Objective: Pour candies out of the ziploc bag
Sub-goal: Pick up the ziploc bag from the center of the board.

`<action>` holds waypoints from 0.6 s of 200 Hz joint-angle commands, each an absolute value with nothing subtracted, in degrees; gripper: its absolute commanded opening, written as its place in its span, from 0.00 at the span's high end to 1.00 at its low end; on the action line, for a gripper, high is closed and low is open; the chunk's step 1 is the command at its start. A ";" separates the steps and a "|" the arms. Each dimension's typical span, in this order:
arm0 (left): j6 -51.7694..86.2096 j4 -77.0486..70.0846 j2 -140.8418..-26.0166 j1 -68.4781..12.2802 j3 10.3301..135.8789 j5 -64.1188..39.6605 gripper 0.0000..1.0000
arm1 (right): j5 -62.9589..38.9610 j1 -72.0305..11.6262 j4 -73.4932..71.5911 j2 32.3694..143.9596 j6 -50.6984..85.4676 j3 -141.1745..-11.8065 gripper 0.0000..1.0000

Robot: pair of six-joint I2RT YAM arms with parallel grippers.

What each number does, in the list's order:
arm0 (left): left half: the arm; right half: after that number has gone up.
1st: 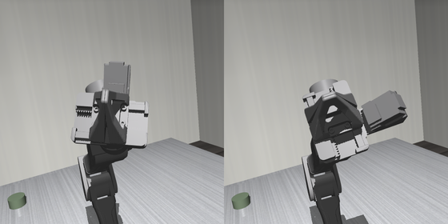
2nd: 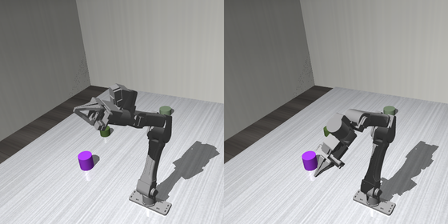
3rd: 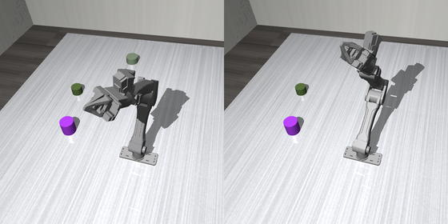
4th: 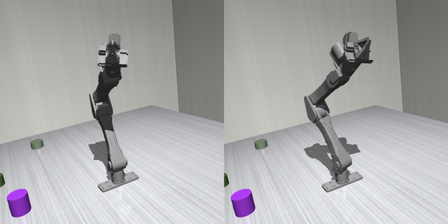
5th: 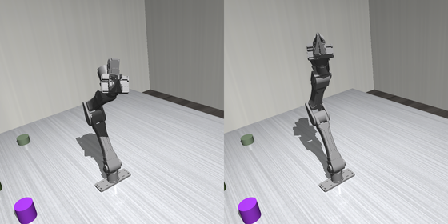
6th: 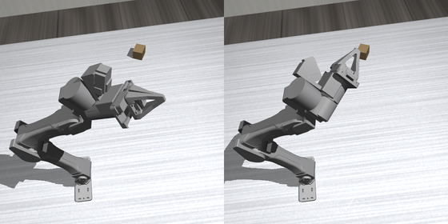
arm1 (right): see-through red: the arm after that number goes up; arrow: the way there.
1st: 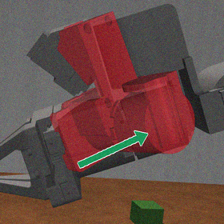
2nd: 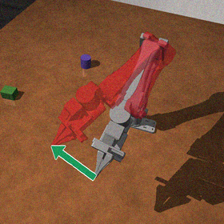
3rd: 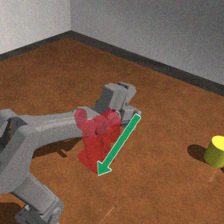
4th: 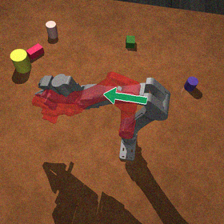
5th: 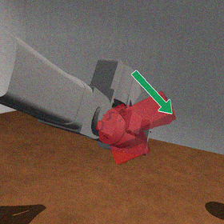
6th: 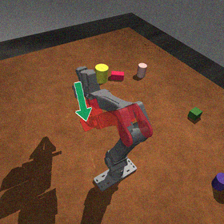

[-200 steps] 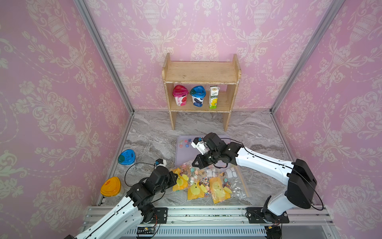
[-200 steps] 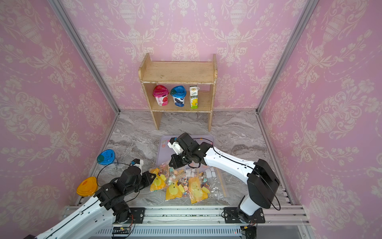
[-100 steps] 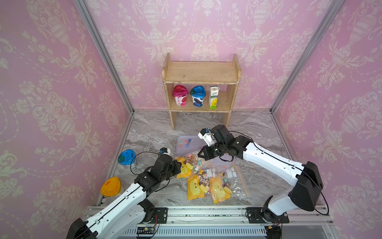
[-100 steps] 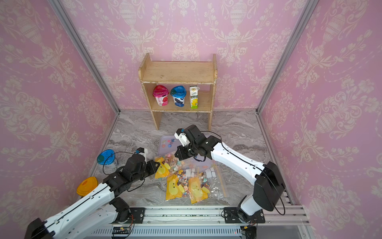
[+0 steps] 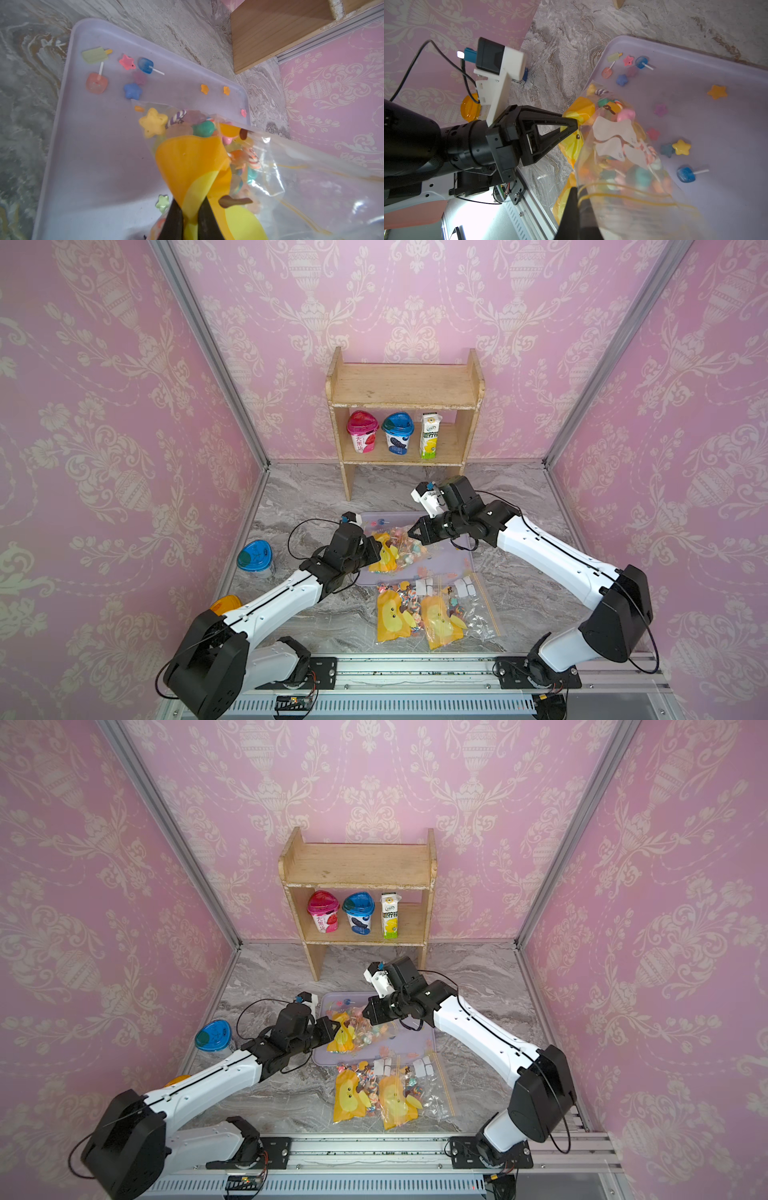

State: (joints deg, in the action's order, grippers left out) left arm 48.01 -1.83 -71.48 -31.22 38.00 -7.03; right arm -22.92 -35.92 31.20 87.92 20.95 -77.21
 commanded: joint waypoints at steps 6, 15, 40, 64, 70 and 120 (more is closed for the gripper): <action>44.79 -8.49 -75.50 -30.65 43.97 -9.22 1.00 | -22.99 -34.05 31.11 87.69 18.92 -78.87 1.00; 44.65 -9.31 -76.82 -30.59 44.74 -9.31 1.00 | -22.81 -33.39 30.96 87.80 18.79 -78.60 1.00; 44.13 -10.57 -80.60 -30.58 47.11 -10.08 1.00 | -22.21 -31.55 30.15 88.06 18.70 -77.51 1.00; 43.86 -11.36 -83.71 -30.56 49.21 -10.92 1.00 | -22.23 -29.71 29.71 88.85 18.64 -76.75 1.00; 43.82 -11.63 -84.29 -30.59 49.64 -10.99 1.00 | -22.34 -29.31 29.63 89.15 18.55 -76.73 1.00; 42.45 -11.94 -88.72 -30.42 53.96 -11.09 1.00 | -22.29 -26.81 29.20 91.13 18.28 -75.70 1.00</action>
State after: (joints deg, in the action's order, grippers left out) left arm 44.91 -7.68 -87.42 -31.18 49.58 -10.09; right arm -22.44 -27.55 30.74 90.15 19.44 -76.25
